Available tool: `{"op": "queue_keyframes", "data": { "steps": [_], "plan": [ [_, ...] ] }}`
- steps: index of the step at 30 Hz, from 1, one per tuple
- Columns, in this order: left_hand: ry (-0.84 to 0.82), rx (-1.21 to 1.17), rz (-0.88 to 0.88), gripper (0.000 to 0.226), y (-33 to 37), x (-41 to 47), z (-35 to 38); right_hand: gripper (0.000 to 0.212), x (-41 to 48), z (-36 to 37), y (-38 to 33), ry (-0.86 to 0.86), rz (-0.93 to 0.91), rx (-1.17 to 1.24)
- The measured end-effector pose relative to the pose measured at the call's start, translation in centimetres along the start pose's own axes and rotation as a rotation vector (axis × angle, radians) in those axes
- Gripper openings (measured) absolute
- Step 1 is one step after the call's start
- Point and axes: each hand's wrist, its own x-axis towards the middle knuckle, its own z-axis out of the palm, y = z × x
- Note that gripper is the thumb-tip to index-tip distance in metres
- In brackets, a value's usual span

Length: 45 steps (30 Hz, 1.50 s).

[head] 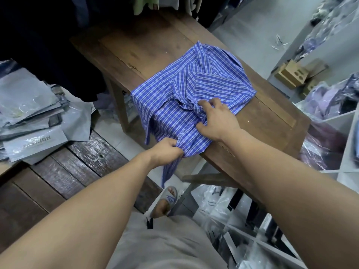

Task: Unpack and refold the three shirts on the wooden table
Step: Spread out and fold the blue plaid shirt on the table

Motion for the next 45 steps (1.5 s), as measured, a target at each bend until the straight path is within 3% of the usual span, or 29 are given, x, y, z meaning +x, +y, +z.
{"op": "queue_keyframes", "data": {
  "steps": [6,9,12,14,20,25,27,34,40,45],
  "plan": [
    [-0.084,0.110,-0.014,0.013,0.8,-0.2,-0.2,0.060,0.3,0.2,0.1,0.014,-0.009,-0.012],
    [-0.115,0.021,-0.054,0.011,0.7,-0.2,-0.1,0.061,0.3,0.4,0.4,0.056,0.025,0.047],
    [0.057,-0.261,-0.080,0.021,0.8,-0.3,-0.1,0.063,0.5,0.5,0.8,0.049,0.035,0.061],
    [0.158,-0.323,-0.039,0.023,0.4,0.0,0.0,0.067,0.5,0.6,1.1,0.037,0.045,0.064],
    [0.100,-0.276,0.049,0.033,0.4,-0.2,0.3,0.091,0.4,1.0,2.4,-0.091,0.268,0.209],
    [0.093,-0.240,0.021,0.049,0.3,-0.2,0.3,0.084,-0.6,1.5,3.7,-0.119,0.224,0.310],
    [0.079,-0.285,0.023,0.039,0.3,-0.2,0.6,0.080,-1.0,1.8,4.0,-0.071,0.206,0.318],
    [0.238,-0.295,0.020,0.036,1.1,-0.1,0.6,0.103,-2.0,3.0,4.8,-0.135,0.283,0.174],
    [0.253,-0.213,0.054,0.037,1.0,-0.1,0.8,0.105,-2.2,2.7,6.0,-0.171,0.290,0.171],
    [0.158,-0.020,0.142,0.039,-0.1,0.0,0.9,0.105,-2.4,2.6,6.6,-0.192,0.284,0.159]
  ]
}}
